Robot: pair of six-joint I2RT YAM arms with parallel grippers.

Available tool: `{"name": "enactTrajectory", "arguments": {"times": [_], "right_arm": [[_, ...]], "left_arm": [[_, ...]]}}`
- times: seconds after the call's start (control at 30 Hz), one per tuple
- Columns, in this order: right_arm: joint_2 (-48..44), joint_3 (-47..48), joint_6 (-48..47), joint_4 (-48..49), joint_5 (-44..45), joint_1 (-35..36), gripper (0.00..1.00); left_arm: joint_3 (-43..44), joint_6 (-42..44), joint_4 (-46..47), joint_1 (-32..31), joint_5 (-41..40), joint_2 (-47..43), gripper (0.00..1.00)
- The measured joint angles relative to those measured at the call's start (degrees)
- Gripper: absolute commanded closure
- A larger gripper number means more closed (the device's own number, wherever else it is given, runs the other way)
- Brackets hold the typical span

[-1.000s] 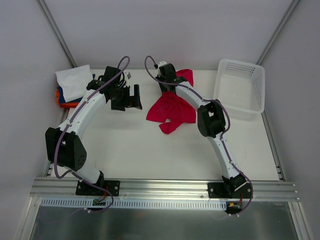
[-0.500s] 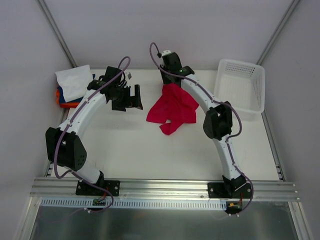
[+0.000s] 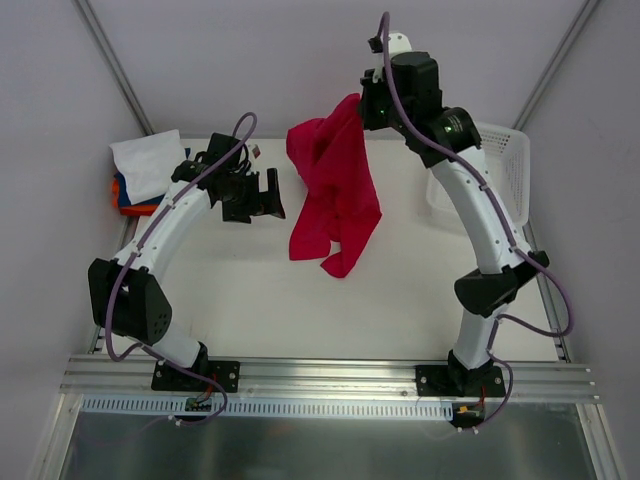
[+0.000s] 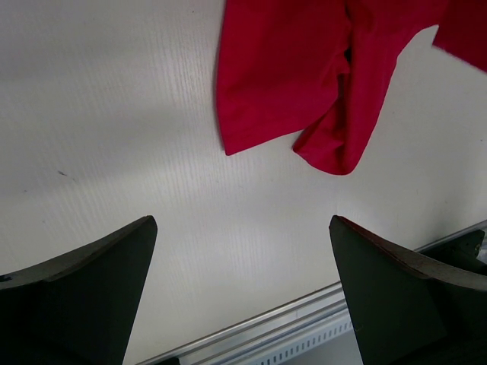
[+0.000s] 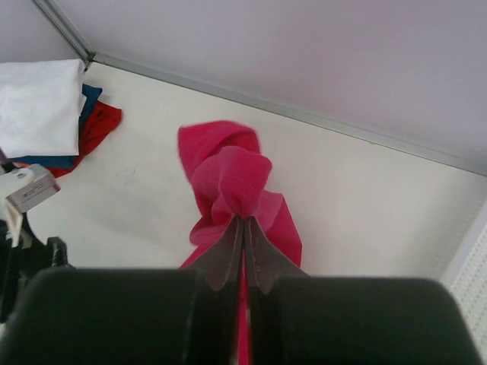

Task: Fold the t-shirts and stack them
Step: Move the tshirt to the center of the board

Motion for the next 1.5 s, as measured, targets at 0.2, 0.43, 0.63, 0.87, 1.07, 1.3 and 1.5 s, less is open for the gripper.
{"name": "enactTrajectory", "arguments": {"times": [0.2, 0.43, 0.63, 0.87, 1.07, 1.3, 1.5], "right_arm": [[-5.0, 0.0, 0.9, -3.7, -0.1, -0.5, 1.00], [-6.3, 1.0, 2.4, -7.5, -1.8, -0.8, 1.00], [-11.6, 1.2, 5.1, -9.7, -3.0, -0.8, 1.00], [-24.5, 1.2, 3.7, -9.9, 5.0, -1.0, 1.00], [-32.1, 3.2, -2.5, -9.1, 16.9, -1.1, 1.00], [-33.7, 3.2, -9.1, -7.0, 24.3, -1.1, 1.00], [-31.3, 2.6, -9.3, -5.6, 22.8, -1.0, 1.00]], "left_arm": [[0.0, -0.7, 0.0, -1.6, 0.0, 0.0, 0.01], [1.0, -1.4, -0.1, -4.1, -0.1, 2.5, 0.01], [2.0, -1.4, 0.0, -4.5, -0.1, 5.2, 0.01], [2.3, -1.4, -0.1, -4.5, -0.1, 5.5, 0.01], [3.6, -1.3, -0.1, -4.5, -0.1, 5.9, 0.01], [4.7, -1.3, 0.0, -4.5, -0.1, 6.5, 0.01], [4.7, -1.3, 0.0, -4.5, -0.1, 6.5, 0.01]]}}
